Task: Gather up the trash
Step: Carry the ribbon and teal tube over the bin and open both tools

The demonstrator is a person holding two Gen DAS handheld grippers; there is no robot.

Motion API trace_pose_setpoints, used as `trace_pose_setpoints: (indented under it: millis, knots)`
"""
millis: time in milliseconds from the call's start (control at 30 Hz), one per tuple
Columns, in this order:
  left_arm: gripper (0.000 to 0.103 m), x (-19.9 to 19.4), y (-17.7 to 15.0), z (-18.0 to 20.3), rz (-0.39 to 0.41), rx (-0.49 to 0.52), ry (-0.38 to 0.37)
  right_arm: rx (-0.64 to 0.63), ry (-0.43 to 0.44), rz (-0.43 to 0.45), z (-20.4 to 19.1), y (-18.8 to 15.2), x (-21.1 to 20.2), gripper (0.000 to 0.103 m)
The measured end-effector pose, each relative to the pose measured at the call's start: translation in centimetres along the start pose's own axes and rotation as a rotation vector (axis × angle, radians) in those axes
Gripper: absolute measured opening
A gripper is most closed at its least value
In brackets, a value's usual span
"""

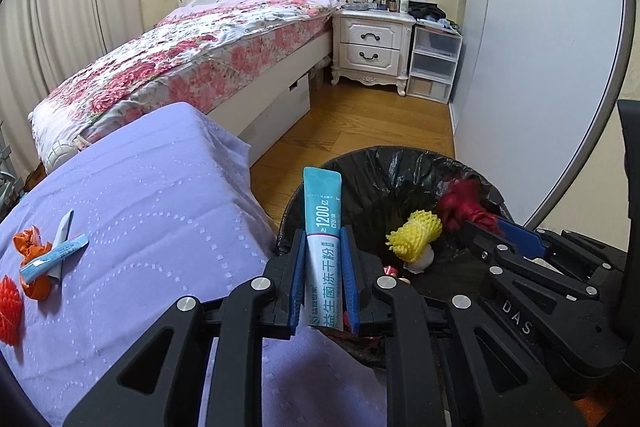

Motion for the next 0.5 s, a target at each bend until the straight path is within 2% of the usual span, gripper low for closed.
trace_pose_setpoints:
  millis: [100,133,167,233,300,367,500]
  knots:
    - [0.023,0.4,-0.1,0.1,-0.019,-0.006,-0.009,0.012,-0.01,0.003,0.3,-0.1,0.1,0.039]
    - [0.031,0.4,0.0,0.1,-0.018,-0.008,-0.006,0.016,-0.014,0.006,0.5,-0.1,0.1,0.04]
    - [0.045,0.4,0.0,0.0,-0.016,-0.011,-0.003,0.018,-0.016,0.006,0.6,0.0,0.1,0.04]
    - [0.053,0.1,0.2,-0.3,-0.003,-0.024,0.0,0.026,-0.02,0.008,0.9,0.0,0.1,0.041]
    - [0.057,0.0,0.2,-0.6,0.002,-0.032,0.006,0.031,-0.026,0.011,1.1,0.0,0.0,0.043]
    - [0.066,-0.3,0.2,-1.0,0.009,-0.034,0.019,0.038,-0.031,0.014,1.4,0.0,-0.1,0.047]
    - [0.072,-1.2,-0.3,-2.1,0.018,-0.049,0.046,0.044,-0.035,0.015,1.4,-0.3,-0.4,0.051]
Point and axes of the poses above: each gripper's, at about its wrist camera, not at the fingertips, and x roughly the way its jaws point, z to its right, y to its top, the point moved 10 cm from there along x, roughly the way its jaws point, and after that the axes turned 3 degrees about z, right-handed, at the moved point
